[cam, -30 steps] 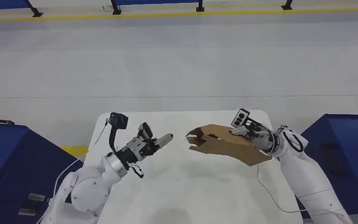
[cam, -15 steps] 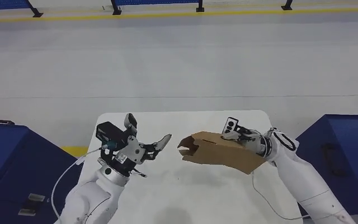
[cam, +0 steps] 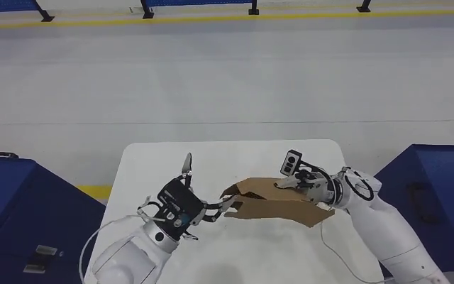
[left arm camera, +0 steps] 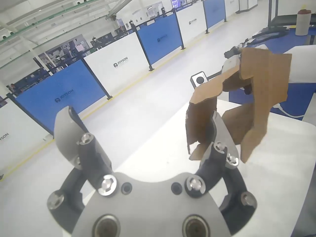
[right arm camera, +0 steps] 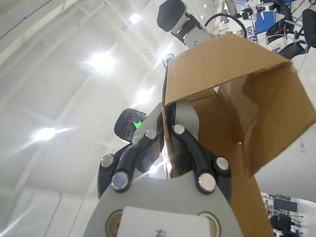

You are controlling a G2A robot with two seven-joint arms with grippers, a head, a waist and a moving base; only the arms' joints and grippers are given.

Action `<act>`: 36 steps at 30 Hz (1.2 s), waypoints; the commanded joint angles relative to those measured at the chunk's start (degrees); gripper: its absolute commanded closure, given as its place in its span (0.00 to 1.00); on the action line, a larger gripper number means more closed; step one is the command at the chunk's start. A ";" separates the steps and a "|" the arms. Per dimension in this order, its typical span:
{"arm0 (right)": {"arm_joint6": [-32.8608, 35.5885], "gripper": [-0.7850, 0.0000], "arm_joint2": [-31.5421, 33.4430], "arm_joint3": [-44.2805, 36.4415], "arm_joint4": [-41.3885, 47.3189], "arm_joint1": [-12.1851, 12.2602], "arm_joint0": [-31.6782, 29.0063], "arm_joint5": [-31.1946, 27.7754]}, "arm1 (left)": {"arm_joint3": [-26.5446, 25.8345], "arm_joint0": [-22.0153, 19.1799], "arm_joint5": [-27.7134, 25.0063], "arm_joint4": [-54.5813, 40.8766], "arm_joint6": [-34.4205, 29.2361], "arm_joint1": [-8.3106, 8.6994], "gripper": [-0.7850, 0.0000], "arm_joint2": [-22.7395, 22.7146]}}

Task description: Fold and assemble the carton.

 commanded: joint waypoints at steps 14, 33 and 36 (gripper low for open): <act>-1.55 1.00 0.61 -2.99 -9.35 -0.02 -1.20 -8.27 | 1.06 -2.11 -0.59 -0.52 -0.36 -0.77 0.00 2.58; -6.34 1.00 2.95 -6.91 -17.64 -0.19 -4.04 -20.10 | 0.50 0.10 2.21 1.13 -1.04 -1.21 0.00 1.99; -6.27 1.00 3.11 -7.25 -18.19 -0.20 -4.26 -20.08 | 0.19 0.43 2.64 1.56 -0.97 -1.27 0.00 1.72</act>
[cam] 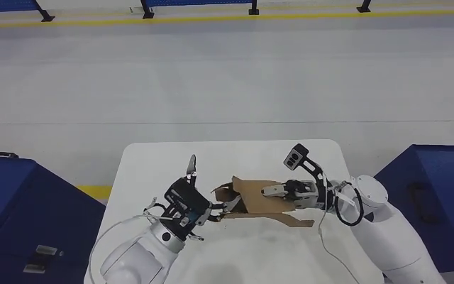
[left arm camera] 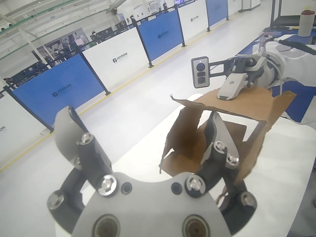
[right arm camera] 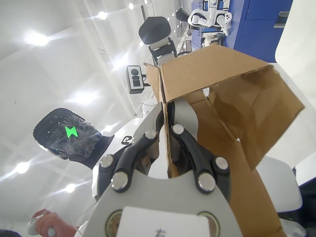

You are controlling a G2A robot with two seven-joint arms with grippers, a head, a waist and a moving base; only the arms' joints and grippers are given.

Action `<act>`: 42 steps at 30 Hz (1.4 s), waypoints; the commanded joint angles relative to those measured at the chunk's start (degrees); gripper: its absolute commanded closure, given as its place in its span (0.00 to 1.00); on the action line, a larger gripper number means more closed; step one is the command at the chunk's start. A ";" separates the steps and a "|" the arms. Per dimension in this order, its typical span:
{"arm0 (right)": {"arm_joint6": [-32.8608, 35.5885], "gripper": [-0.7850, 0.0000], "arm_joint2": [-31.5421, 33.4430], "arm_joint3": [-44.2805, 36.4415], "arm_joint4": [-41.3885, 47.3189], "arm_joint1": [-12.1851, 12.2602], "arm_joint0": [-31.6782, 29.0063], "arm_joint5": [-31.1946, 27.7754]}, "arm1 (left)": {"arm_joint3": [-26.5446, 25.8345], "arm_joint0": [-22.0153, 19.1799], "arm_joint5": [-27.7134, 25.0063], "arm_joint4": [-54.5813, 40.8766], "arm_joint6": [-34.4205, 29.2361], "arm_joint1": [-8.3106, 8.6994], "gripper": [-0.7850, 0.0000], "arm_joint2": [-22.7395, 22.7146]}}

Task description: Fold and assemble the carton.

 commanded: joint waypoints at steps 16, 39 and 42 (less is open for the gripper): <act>-1.20 1.00 -0.57 -1.85 -3.01 -0.33 -0.06 1.09 | -1.43 -0.66 -1.25 1.50 -2.63 -0.32 0.00 -1.04; -0.87 1.00 1.15 1.75 3.38 -0.93 1.72 2.10 | -0.83 -1.06 4.54 -11.86 -5.58 -1.37 0.00 -7.01; -2.94 1.00 1.16 1.08 3.19 -1.04 1.32 1.94 | -1.13 0.47 5.21 -15.34 -1.52 -1.48 0.00 -9.04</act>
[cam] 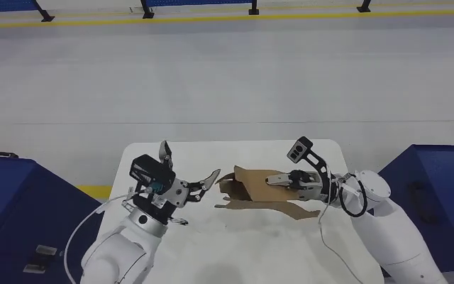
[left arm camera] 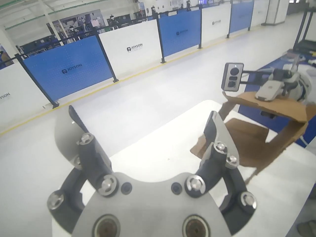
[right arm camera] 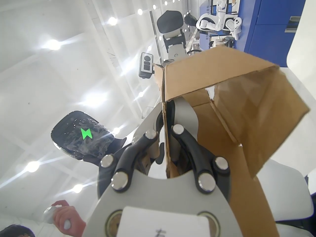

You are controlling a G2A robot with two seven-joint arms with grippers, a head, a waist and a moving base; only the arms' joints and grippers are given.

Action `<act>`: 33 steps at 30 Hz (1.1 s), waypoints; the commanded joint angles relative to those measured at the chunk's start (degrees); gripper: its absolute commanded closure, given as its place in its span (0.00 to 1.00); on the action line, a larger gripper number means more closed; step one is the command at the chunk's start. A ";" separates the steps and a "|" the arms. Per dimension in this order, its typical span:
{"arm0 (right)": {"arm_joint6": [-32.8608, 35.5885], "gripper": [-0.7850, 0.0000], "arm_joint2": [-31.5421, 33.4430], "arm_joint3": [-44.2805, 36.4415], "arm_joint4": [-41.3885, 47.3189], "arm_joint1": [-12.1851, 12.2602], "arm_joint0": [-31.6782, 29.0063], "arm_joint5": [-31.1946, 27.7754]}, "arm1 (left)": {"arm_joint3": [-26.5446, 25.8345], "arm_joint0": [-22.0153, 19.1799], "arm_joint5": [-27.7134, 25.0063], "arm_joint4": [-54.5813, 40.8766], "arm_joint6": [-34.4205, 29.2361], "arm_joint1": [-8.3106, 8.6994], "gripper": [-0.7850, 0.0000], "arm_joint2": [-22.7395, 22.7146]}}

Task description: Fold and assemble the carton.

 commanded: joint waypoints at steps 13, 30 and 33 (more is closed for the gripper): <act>-1.73 1.00 2.49 0.28 0.48 -0.15 -0.57 -0.46 | -0.44 6.85 -9.85 0.21 2.29 0.59 0.00 -2.61; -1.50 1.00 0.73 0.52 -2.45 -0.70 -0.16 -0.25 | 2.34 -0.14 -7.28 -1.92 -7.38 -0.21 0.00 2.94; -1.24 1.00 0.95 0.30 -2.89 -0.71 -0.40 -0.63 | 3.45 -1.82 -6.47 -2.94 -9.35 -0.42 0.00 3.75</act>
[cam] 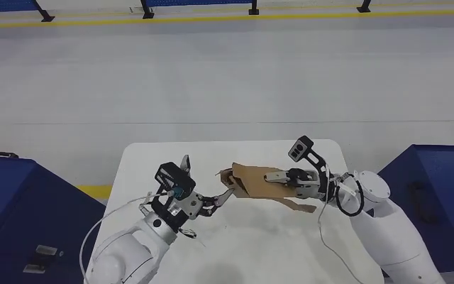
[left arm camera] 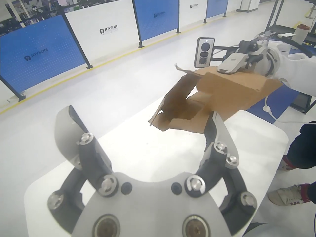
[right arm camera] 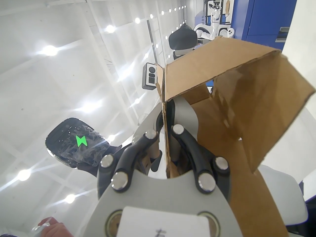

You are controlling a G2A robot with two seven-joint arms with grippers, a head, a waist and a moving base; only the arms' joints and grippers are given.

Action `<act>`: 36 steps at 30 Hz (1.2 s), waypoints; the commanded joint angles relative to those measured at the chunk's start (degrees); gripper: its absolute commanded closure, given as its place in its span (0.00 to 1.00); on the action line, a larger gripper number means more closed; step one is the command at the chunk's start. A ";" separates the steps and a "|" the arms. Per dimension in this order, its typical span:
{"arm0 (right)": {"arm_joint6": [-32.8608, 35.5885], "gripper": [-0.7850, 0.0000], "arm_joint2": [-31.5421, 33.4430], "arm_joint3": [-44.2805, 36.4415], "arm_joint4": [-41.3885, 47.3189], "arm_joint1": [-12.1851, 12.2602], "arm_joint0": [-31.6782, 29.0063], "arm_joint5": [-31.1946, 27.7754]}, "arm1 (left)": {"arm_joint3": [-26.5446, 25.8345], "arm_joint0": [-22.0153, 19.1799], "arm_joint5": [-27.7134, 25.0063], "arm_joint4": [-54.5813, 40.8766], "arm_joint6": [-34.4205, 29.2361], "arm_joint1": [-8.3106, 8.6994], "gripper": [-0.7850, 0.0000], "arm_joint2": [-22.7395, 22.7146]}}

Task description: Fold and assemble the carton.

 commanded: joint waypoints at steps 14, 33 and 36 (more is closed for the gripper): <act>0.57 1.00 1.92 -0.48 0.22 -0.07 -1.25 -1.59 | 2.10 -3.02 0.90 -0.79 -3.86 -0.52 0.00 2.99; 0.22 1.00 3.80 0.33 0.80 -0.23 -2.20 -1.39 | -2.74 3.68 4.42 2.81 9.77 -0.53 0.00 -0.14; 0.11 1.00 3.88 0.40 0.40 -0.25 -2.18 -1.28 | -3.46 6.28 3.63 3.84 15.78 -0.42 0.00 -1.18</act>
